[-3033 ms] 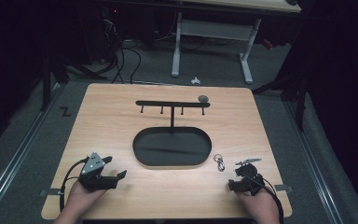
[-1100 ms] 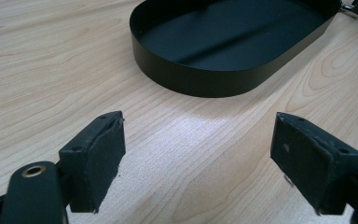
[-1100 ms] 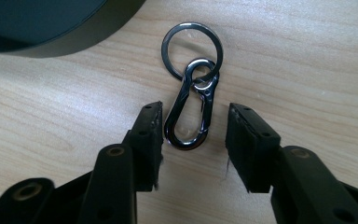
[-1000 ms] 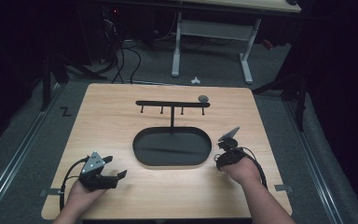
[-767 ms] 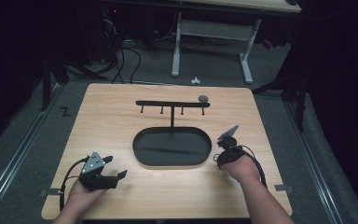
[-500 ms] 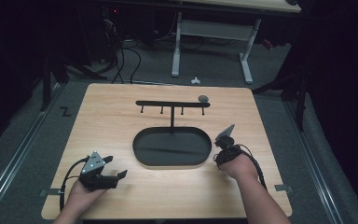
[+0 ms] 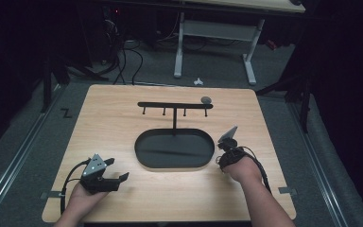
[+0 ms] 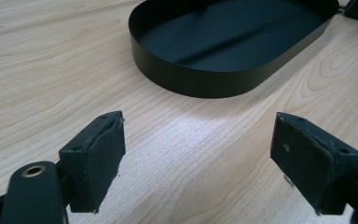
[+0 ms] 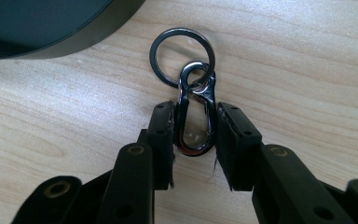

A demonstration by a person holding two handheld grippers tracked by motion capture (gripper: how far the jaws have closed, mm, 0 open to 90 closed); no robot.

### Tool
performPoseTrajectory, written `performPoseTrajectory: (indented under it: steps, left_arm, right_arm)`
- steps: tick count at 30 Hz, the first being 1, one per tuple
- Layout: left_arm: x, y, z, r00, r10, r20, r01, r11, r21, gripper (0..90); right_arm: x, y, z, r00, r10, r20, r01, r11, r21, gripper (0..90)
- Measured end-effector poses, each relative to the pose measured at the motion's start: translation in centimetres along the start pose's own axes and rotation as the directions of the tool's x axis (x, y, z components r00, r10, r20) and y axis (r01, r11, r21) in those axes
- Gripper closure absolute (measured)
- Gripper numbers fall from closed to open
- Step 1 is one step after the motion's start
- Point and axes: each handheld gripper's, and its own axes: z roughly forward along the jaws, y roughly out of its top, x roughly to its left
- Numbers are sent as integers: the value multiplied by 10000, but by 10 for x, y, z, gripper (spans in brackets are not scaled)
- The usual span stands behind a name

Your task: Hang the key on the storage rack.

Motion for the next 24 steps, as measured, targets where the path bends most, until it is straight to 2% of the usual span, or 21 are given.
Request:
performPoseTrajectory:
  steps: [5, 6, 7, 14, 24]
  left_arm:
    - [1, 0, 1, 10000, 58, 10, -58, 10000, 29, 185]
    - [1, 0, 1, 10000, 34, 19, -34, 10000, 21, 185]
    - [1, 0, 1, 10000, 3, 23, -3, 10000, 15, 185]
    - [1, 0, 1, 10000, -2, 45, 2, 10000, -17, 186]
    - [1, 0, 1, 10000, -3, 52, 4, 10000, -42, 187]
  right_arm:
    - [-2, -2, -5, 9998, -151, -89, 151, 9999, 31, 680]
    - [-1, -2, -7, 10000, -72, -15, 72, 10000, 31, 680]
    - [-4, -2, -14, 9998, -222, 8, 222, 9997, -38, 680]
    - [-5, -5, -38, 9993, -340, 144, 344, 9991, -255, 680]
    - [-1, -8, -59, 9981, -545, 288, 557, 9975, -431, 681]
